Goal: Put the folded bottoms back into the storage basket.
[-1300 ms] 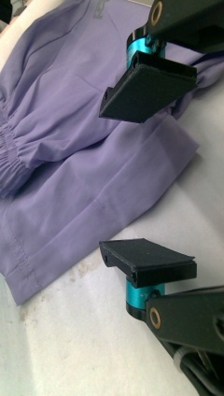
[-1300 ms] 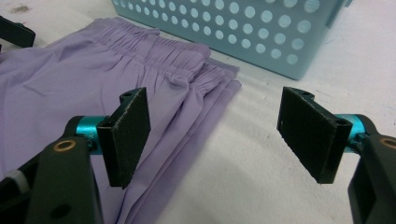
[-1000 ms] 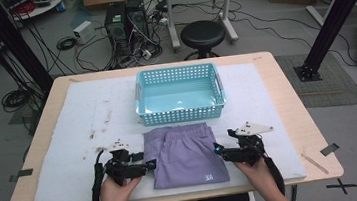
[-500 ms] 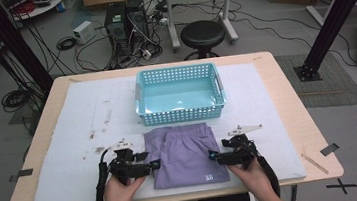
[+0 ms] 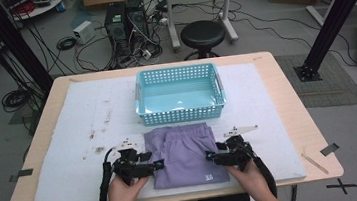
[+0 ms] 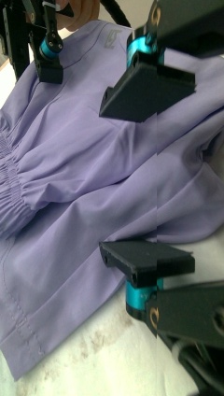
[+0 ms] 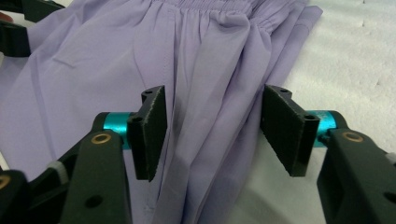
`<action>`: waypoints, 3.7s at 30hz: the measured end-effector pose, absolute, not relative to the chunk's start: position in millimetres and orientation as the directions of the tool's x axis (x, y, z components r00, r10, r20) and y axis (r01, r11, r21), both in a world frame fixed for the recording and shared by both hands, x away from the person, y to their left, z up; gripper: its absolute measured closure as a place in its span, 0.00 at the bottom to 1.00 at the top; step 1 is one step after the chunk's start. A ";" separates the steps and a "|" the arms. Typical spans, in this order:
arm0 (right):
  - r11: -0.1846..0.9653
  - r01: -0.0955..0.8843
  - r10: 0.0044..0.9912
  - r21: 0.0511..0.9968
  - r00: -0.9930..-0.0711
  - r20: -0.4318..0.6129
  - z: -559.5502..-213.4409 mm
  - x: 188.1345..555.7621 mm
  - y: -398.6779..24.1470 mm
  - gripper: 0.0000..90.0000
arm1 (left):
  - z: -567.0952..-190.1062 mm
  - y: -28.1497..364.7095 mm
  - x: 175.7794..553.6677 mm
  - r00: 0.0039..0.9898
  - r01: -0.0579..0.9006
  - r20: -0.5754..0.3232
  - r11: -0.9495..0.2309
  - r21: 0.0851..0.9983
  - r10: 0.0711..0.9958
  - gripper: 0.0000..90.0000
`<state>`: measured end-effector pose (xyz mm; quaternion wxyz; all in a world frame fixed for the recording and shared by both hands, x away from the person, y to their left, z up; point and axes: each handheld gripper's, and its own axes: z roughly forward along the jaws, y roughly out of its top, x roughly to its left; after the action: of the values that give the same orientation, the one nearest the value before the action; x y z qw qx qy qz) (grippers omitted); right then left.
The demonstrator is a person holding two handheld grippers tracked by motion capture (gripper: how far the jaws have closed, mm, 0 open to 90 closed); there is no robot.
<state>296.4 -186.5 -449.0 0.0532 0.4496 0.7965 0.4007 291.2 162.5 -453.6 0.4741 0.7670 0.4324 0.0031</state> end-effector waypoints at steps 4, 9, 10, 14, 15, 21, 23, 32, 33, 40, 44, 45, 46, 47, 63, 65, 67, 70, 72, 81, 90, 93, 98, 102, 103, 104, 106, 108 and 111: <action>0.275 0.674 0.758 0.686 -0.591 0.276 -449.1 296.4 -186.4 0.50 | -453.2 159.1 291.9 0.629 0.658 -0.398 -0.184 0.731 0.668 0.41; 0.291 0.665 0.757 0.688 -0.599 0.259 -448.2 296.2 -185.6 0.46 | -449.5 164.5 288.5 0.618 0.652 -0.371 -0.187 0.735 0.693 0.37; 0.292 0.662 0.762 0.690 -0.598 0.251 -447.8 296.0 -185.9 0.45 | -448.1 167.3 286.8 0.611 0.650 -0.364 -0.182 0.738 0.703 0.37; 0.280 0.670 0.770 0.687 -0.585 0.256 -447.5 297.4 -190.5 0.41 | -446.5 177.6 285.2 0.574 0.659 -0.355 -0.160 0.735 0.738 0.33; 0.276 0.674 0.771 0.685 -0.581 0.260 -447.5 297.7 -191.4 0.41 | -447.0 178.4 285.7 0.574 0.663 -0.359 -0.161 0.731 0.736 0.33; 0.276 0.679 0.772 0.680 -0.578 0.265 -447.4 298.3 -190.3 0.38 | -449.9 169.6 285.2 0.573 0.677 -0.376 -0.162 0.718 0.728 0.30; 0.277 0.680 0.773 0.679 -0.577 0.262 -447.2 298.0 -189.8 0.38 | -450.4 168.2 285.4 0.571 0.681 -0.388 -0.154 0.716 0.724 0.30; 0.261 0.692 0.773 0.674 -0.568 0.284 -447.2 299.2 -192.0 0.44 | -452.5 161.5 288.4 0.579 0.692 -0.431 -0.137 0.709 0.692 0.36; 0.260 0.691 0.772 0.675 -0.568 0.284 -447.4 298.8 -190.5 0.45 | -452.8 159.9 288.7 0.578 0.693 -0.436 -0.132 0.709 0.690 0.38; 0.272 0.683 0.766 0.678 -0.580 0.278 -448.2 297.2 -182.2 0.52 | -453.8 153.0 291.8 0.576 0.704 -0.456 -0.127 0.699 0.678 0.45; 0.269 0.683 0.766 0.679 -0.579 0.280 -448.8 297.9 -181.6 0.57 | -454.4 150.7 294.9 0.576 0.709 -0.465 -0.127 0.694 0.673 0.52; 0.266 0.684 0.766 0.679 -0.578 0.282 -448.8 297.9 -181.0 0.59 | -454.6 150.0 295.7 0.577 0.708 -0.464 -0.129 0.694 0.672 0.54; 0.268 0.685 0.765 0.678 -0.579 0.282 -448.9 297.9 -180.6 0.62 | -454.8 149.5 296.5 0.576 0.711 -0.469 -0.126 0.692 0.670 0.56; 0.267 0.684 0.762 0.679 -0.581 0.286 -449.3 298.3 -180.3 0.64 | -455.2 149.2 297.7 0.576 0.714 -0.476 -0.125 0.688 0.665 0.58; 0.273 0.692 0.735 0.669 -0.598 0.320 -450.1 301.1 -179.5 0.92 | -456.8 150.3 302.2 0.600 0.711 -0.492 -0.138 0.689 0.631 0.94; 0.274 0.684 0.732 0.676 -0.604 0.315 -448.8 300.5 -180.2 0.94 | -456.6 151.4 302.4 0.610 0.704 -0.494 -0.136 0.697 0.620 0.95; 0.274 0.682 0.730 0.678 -0.606 0.315 -446.8 299.6 -180.8 0.94 | -455.5 152.3 301.7 0.622 0.688 -0.491 -0.127 0.714 0.611 0.95; 0.267 0.671 0.726 0.692 -0.612 0.314 -443.4 298.7 -182.5 0.95 | -452.0 153.8 301.0 0.638 0.667 -0.483 -0.117 0.736 0.600 0.96; 0.263 0.661 0.725 0.703 -0.616 0.309 -440.2 298.0 -183.5 0.95 | -448.9 153.7 299.8 0.646 0.656 -0.478 -0.112 0.747 0.595 0.96; 0.260 0.622 0.709 0.739 -0.642 0.291 -423.6 293.0 -185.0 0.95 | -430.3 154.0 295.5 0.697 0.585 -0.406 -0.142 0.798 0.591 0.96; 0.247 0.579 0.694 0.777 -0.665 0.276 -401.1 293.1 -186.3 0.95 | -404.4 158.5 293.6 0.733 0.524 -0.361 -0.140 0.840 0.577 0.96; 0.228 0.572 0.682 0.788 -0.672 0.290 -393.3 294.4 -187.4 0.95 | -395.2 161.0 295.6 0.743 0.505 -0.348 -0.137 0.852 0.572 0.96; 0.216 0.552 0.676 0.805 -0.680 0.284 -380.3 302.0 -187.8 0.95 | -379.2 162.5 303.0 0.754 0.480 -0.337 -0.122 0.869 0.564 0.96; 0.197 0.538 0.673 0.820 -0.682 0.286 -367.1 311.8 -188.6 0.95 | -364.7 164.1 313.2 0.760 0.466 -0.335 -0.107 0.878 0.556 0.96; 0.192 0.532 0.674 0.825 -0.683 0.283 -363.7 314.6 -188.7 0.95 | -361.2 165.0 316.7 0.764 0.459 -0.331 -0.106 0.882 0.554 0.96; 0.189 0.530 0.672 0.827 -0.684 0.284 -360.1 317.6 -188.5 0.95 | -357.9 165.9 320.6 0.764 0.456 -0.331 -0.100 0.884 0.554 0.96; 0.179 0.521 0.667 0.834 -0.688 0.287 -353.5 325.0 -188.6 0.95 | -352.6 167.9 329.1 0.764 0.456 -0.344 -0.079 0.887 0.545 0.96; 0.165 0.518 0.658 0.839 -0.692 0.298 -348.2 334.0 -189.1 0.95 | -348.4 170.0 338.5 0.764 0.455 -0.352 -0.065 0.888 0.541 0.96; 0.158 0.518 0.661 0.840 -0.688 0.300 -342.6 350.3 -188.2 0.95 | -343.2 169.9 352.6 0.761 0.447 -0.336 -0.073 0.892 0.554 0.96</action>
<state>350.3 -188.2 -342.6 0.0686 0.3890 0.7579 0.5193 352.6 169.9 -343.2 0.5885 0.7310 0.3424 0.0458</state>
